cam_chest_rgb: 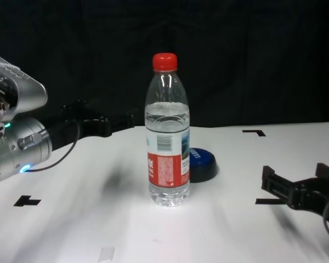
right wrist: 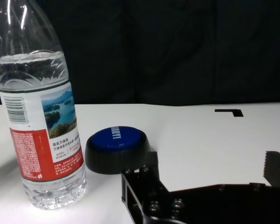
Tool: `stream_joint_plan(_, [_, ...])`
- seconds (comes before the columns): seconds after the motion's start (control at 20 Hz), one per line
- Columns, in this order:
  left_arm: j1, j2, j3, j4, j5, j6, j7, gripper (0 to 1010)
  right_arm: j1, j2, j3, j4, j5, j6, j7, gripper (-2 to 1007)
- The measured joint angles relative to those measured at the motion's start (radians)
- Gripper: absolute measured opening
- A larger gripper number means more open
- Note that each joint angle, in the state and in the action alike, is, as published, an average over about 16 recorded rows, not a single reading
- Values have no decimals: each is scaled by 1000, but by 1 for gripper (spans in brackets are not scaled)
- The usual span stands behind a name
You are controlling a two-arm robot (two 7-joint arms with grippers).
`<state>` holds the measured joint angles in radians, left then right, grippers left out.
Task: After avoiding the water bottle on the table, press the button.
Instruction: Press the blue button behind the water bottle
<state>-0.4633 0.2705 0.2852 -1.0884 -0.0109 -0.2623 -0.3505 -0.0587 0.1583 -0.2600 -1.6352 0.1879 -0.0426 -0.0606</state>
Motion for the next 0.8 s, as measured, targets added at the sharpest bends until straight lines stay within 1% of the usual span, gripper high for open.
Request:
stream_joint_plan(0.45, [-2, 1, 1, 2, -3, 0, 3, 1009, 0, 0, 0, 0, 0, 0, 0, 1003])
stream_joint_plan(0.8, [17, 12, -12, -26, -2, 11, 19, 1010, 0, 0, 0, 0, 0, 0, 0, 1002])
